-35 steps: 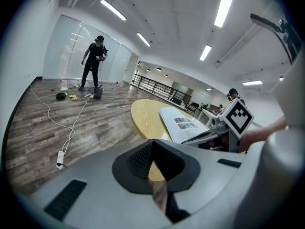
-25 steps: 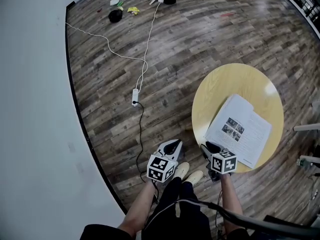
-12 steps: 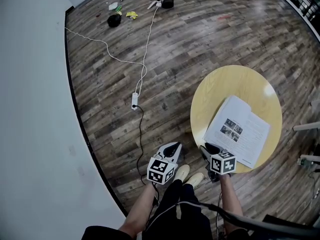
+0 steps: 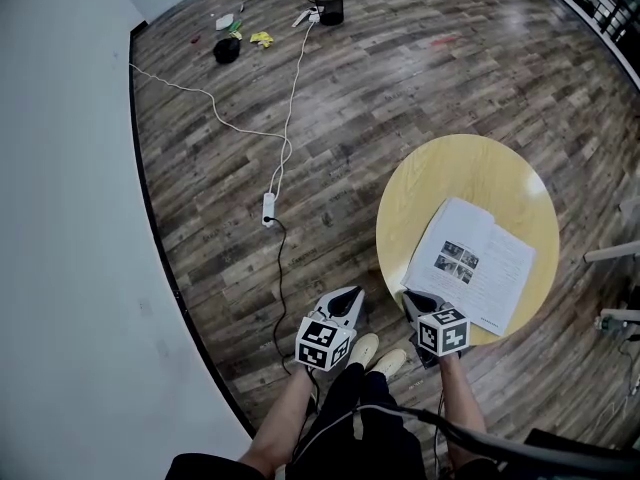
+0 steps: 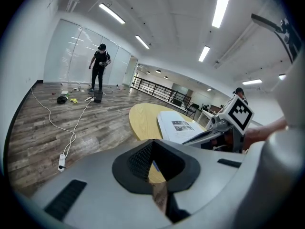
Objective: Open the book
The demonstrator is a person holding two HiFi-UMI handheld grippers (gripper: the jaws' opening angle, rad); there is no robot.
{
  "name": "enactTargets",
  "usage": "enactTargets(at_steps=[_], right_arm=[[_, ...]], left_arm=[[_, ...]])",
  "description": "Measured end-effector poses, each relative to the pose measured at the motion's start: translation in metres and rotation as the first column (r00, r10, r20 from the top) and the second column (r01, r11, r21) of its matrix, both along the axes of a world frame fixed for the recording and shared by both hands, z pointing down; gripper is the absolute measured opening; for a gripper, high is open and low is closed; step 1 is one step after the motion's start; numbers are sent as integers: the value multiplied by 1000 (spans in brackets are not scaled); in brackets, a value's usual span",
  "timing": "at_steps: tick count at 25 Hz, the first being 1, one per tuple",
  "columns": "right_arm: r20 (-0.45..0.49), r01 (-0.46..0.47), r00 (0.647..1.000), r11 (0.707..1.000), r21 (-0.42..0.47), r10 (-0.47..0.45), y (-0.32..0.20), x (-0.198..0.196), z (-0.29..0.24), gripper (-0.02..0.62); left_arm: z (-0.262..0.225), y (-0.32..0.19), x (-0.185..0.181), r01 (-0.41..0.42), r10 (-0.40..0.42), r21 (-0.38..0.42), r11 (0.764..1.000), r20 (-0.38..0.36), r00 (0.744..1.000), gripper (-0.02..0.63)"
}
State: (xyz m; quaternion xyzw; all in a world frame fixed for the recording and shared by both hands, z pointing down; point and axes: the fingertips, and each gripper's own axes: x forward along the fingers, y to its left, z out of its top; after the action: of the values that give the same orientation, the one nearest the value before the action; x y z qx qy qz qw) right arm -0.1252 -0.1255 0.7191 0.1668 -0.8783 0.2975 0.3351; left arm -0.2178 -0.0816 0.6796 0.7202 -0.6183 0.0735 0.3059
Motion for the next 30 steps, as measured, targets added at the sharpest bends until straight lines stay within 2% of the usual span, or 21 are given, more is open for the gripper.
enactTargets(at_steps=[8, 17, 25, 30], right_arm=[[28, -4, 1000, 1000, 9, 4, 0, 7, -14, 3], [75, -46, 996, 996, 75, 41, -8, 26, -44, 3], [116, -126, 987, 981, 144, 110, -22, 62, -78, 3], [156, -202, 973, 957, 207, 172, -35, 98, -113, 3]], left_arm=[[-10, -2, 14, -19, 19, 12, 1000, 10, 1000, -2], [-24, -7, 30, -41, 40, 34, 999, 24, 999, -2], [-52, -26, 59, -103, 100, 86, 991, 47, 994, -2], [-79, -43, 92, -169, 162, 126, 977, 69, 984, -2]])
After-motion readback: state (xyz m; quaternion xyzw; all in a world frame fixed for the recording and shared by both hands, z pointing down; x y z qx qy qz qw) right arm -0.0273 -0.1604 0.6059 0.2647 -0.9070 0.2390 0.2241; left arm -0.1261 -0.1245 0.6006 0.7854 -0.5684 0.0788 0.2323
